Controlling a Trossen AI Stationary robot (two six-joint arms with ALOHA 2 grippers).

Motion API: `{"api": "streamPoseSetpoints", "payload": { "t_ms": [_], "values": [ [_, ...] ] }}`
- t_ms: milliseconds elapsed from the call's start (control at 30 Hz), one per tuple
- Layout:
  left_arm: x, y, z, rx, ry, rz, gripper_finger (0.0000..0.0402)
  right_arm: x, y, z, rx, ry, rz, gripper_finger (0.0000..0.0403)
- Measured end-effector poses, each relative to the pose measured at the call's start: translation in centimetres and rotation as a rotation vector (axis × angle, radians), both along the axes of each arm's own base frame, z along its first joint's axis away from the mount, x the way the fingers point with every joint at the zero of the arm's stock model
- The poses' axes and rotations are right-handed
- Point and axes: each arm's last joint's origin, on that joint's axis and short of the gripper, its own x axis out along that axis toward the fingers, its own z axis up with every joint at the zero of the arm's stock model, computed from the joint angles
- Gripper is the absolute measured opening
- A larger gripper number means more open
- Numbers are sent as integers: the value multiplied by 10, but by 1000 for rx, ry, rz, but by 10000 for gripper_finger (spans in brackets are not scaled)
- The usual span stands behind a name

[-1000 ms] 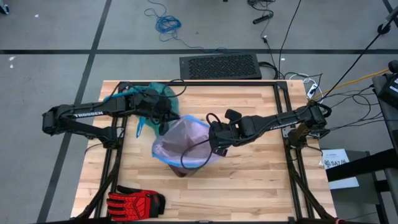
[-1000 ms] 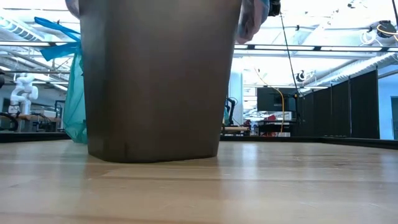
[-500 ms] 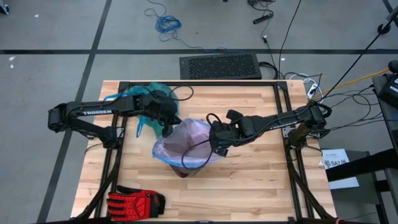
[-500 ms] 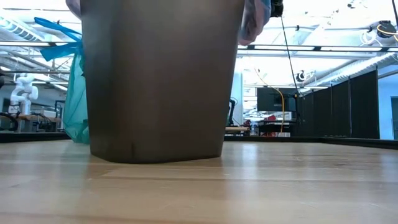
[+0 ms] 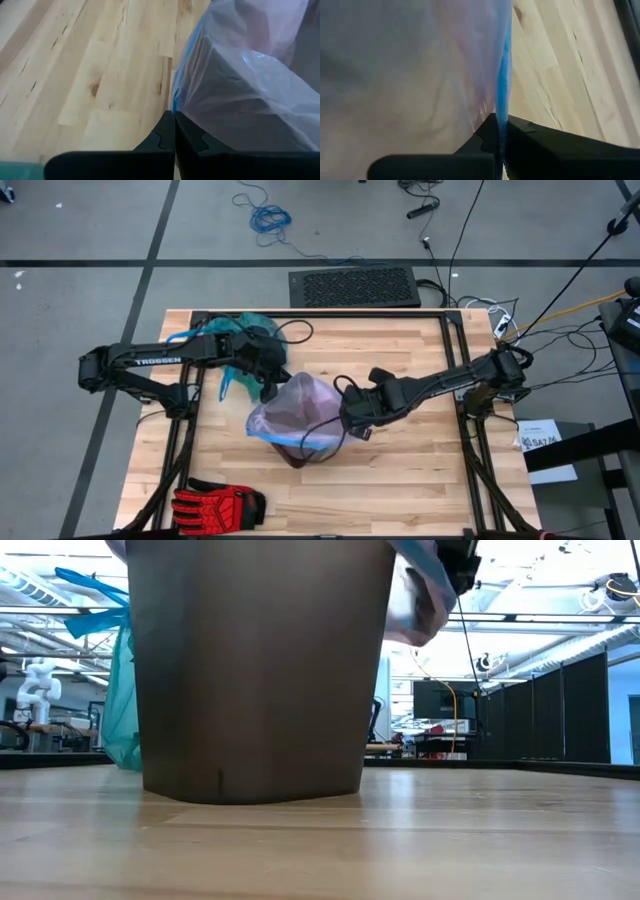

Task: Place trash/remove bag and relplace
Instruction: Insert the trash bag into the trash bin

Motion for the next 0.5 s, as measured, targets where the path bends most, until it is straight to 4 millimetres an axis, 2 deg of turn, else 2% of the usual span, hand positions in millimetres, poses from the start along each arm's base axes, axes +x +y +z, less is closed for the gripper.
{"api": "streamPoseSetpoints", "payload": {
  "t_ms": [267, 500],
  "values": [
    [0, 0, 0, -1, 2, -1, 1, -22, 15, 28, -29, -113, 14, 0],
    [0, 0, 0, -1, 2, 0, 1, -55, 19, 58, -55, -194, 6, 0]
  ]
}}
